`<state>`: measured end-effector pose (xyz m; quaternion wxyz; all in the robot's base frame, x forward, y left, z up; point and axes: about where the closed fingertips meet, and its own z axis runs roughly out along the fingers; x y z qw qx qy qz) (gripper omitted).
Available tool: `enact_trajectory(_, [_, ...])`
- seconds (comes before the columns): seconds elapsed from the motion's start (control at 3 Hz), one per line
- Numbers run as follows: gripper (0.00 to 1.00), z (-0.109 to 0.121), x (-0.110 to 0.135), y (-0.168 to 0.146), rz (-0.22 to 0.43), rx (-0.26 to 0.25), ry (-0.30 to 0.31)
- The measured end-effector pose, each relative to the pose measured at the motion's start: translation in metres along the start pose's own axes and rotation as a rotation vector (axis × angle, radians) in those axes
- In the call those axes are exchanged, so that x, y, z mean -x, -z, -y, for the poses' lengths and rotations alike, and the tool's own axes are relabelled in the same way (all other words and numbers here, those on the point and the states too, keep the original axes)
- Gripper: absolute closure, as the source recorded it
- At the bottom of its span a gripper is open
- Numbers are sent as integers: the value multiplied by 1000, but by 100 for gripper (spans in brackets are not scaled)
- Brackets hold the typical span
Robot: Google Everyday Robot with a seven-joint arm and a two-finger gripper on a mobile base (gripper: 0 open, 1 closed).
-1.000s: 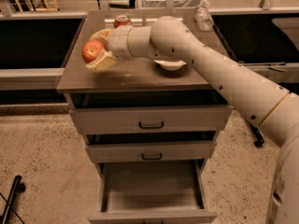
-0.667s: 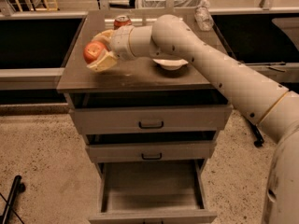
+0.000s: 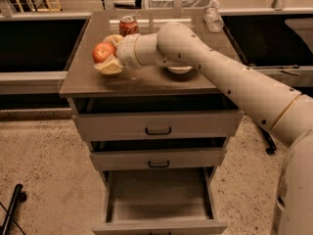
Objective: Pick apple from bottom drawer and place on counter
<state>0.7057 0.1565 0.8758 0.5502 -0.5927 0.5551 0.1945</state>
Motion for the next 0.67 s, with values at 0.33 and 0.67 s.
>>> enact_trajectory(0.33, [0,-1,0,0,0,1,-1])
enact_trajectory(0.67, [0,-1,0,0,0,1,-1])
